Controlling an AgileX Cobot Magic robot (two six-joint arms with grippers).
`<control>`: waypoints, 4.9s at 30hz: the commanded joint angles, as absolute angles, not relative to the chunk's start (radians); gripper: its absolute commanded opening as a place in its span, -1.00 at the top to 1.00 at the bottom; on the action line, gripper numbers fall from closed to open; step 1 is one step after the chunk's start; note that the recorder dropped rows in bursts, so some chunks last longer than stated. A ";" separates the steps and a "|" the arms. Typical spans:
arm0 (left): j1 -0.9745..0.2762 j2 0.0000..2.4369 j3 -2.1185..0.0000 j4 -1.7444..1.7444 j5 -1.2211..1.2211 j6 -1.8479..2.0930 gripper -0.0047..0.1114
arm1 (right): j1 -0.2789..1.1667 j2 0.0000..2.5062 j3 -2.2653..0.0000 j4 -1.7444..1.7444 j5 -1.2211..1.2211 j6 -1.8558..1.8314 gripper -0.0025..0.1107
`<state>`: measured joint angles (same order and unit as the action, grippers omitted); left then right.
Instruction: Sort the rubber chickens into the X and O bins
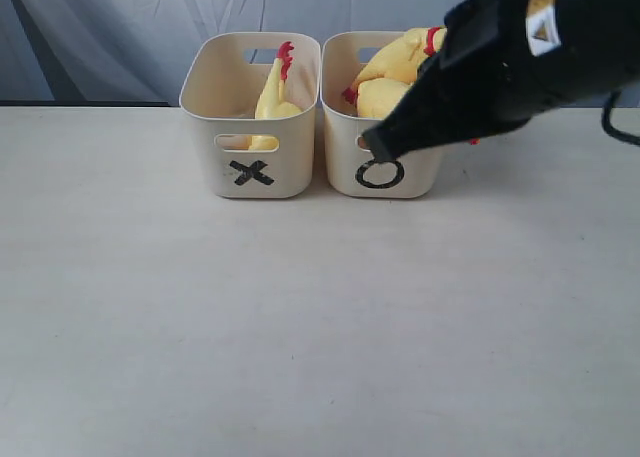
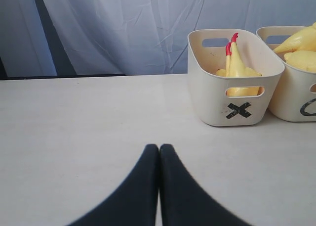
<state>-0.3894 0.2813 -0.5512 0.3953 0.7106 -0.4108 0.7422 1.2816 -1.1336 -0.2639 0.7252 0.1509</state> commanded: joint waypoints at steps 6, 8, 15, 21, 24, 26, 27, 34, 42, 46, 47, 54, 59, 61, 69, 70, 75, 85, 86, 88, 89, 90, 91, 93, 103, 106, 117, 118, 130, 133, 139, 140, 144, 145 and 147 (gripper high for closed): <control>-0.389 0.273 -0.546 0.392 0.722 -0.410 0.92 | 0.739 0.993 -0.782 -0.188 0.431 0.197 0.94; -0.389 0.273 -0.546 0.392 0.722 -0.410 0.92 | 0.739 0.943 -0.725 -0.164 0.366 0.198 0.94; -0.389 0.273 -0.546 0.392 0.718 -0.410 0.92 | 0.739 0.806 -0.524 -0.120 0.068 0.199 0.94; -0.389 0.273 -0.546 0.392 0.718 -0.410 0.92 | 0.739 0.741 -0.427 -0.118 0.011 0.200 0.94; -0.389 0.273 -0.546 0.392 0.718 -0.410 0.92 | 0.739 0.741 -0.426 -0.118 0.075 0.200 0.94; -0.389 0.273 -0.546 0.392 0.718 -0.410 0.92 | 0.739 0.741 -0.426 -0.118 0.083 0.200 0.94; -0.389 0.273 -0.546 0.392 0.718 -0.410 0.92 | 0.739 0.741 -0.426 -0.118 0.083 0.200 0.94; -0.368 0.257 -0.546 0.387 0.713 -0.410 0.92 | 0.739 0.741 -0.426 -0.118 0.080 0.202 0.94; -0.157 0.135 -0.546 0.386 0.713 -0.410 0.92 | 0.682 0.660 -0.426 -0.118 0.080 0.202 0.94; -0.068 0.073 -0.546 0.394 0.713 -0.410 0.92 | 0.556 0.580 -0.426 -0.118 0.080 0.202 0.94; -0.055 0.057 -0.546 0.395 0.713 -0.410 0.92 | 0.526 0.561 -0.426 -0.118 0.080 0.202 0.94; -0.018 0.000 -0.546 0.398 0.713 -0.410 0.92 | 0.357 0.384 -0.426 -0.118 0.080 0.202 0.94; -0.018 0.000 -0.546 0.401 0.713 -0.410 0.92 | 0.349 0.245 -0.426 -0.118 0.080 0.202 0.94; -0.018 0.000 -0.546 0.401 0.713 -0.410 0.92 | 0.349 0.199 -0.426 -0.118 0.080 0.202 0.94; -0.018 0.000 -0.546 0.401 0.713 -0.410 0.92 | 0.278 0.109 -0.426 -0.118 0.080 0.202 0.94; -0.018 0.000 -0.546 0.401 0.713 -0.410 0.92 | 0.262 0.104 -0.426 -0.118 0.080 0.202 0.94; -0.011 0.000 -0.546 0.401 0.713 -0.410 0.92 | 0.193 0.063 -0.426 -0.118 0.080 0.202 0.94; 0.008 0.000 -0.546 0.408 0.713 -0.410 0.92 | 0.105 0.000 -0.426 -0.118 0.080 0.202 0.94; 0.008 0.000 -0.546 0.411 0.713 -0.410 0.92 | 0.105 0.000 -0.426 -0.118 0.080 0.202 0.94; 0.008 0.000 -0.546 0.413 0.713 -0.410 0.92 | 0.105 0.000 -0.426 -0.118 0.078 0.202 0.94; 0.008 0.000 -0.546 0.416 0.713 -0.410 0.92 | 0.105 0.000 -0.426 -0.118 0.080 0.202 0.94; 0.008 0.000 -0.546 0.416 0.713 -0.410 0.92 | 0.105 0.000 -0.426 -0.118 0.080 0.202 0.94; 0.008 0.000 -0.546 0.418 0.713 -0.410 0.92 | 0.105 0.000 -0.426 -0.118 0.080 0.202 0.94; 0.008 0.000 -0.546 0.418 0.713 -0.410 0.92 | 0.105 0.000 -0.426 -0.118 0.080 0.202 0.94; 0.008 0.000 -0.546 0.418 0.713 -0.410 0.92 | 0.082 0.000 -0.426 -0.118 0.080 0.202 0.94; 0.008 0.000 -0.546 0.418 0.713 -0.410 0.92 | 0.082 0.000 -0.426 -0.118 0.080 0.202 0.94; 0.008 0.000 -0.499 0.391 0.681 -0.407 0.92 | 0.082 0.000 -0.362 -0.122 -0.101 0.202 0.94; 0.008 0.000 -0.467 0.331 0.654 -0.407 0.92 | 0.082 0.000 -0.319 -0.128 -0.214 0.202 0.94; 0.008 0.000 -0.313 0.293 -0.176 -0.407 0.92 | 0.082 0.000 -0.288 -0.130 -0.319 0.202 0.94; 0.008 0.000 -0.222 0.488 -0.481 -0.407 0.92 | 0.082 0.000 -0.248 -0.130 -0.324 0.202 0.94; 0.008 0.000 -0.084 0.177 -0.489 -0.407 0.92 | 0.082 0.000 -0.141 -0.130 -0.324 0.202 0.94; 0.008 0.000 -0.067 0.143 -0.487 -0.407 0.92 | 0.082 0.000 -0.123 -0.130 -0.324 0.202 0.94; 0.008 0.000 -0.004 0.194 -0.466 -0.407 0.92 | 0.082 0.000 -0.061 -0.130 -0.324 0.202 0.94; 0.008 0.000 0.000 0.210 -0.467 -0.407 0.92 | 0.082 0.000 -0.053 -0.130 -0.324 0.202 0.94; 0.008 0.000 0.000 0.217 -0.433 -0.407 0.92 | 0.082 0.000 -0.032 -0.130 -0.324 0.202 0.94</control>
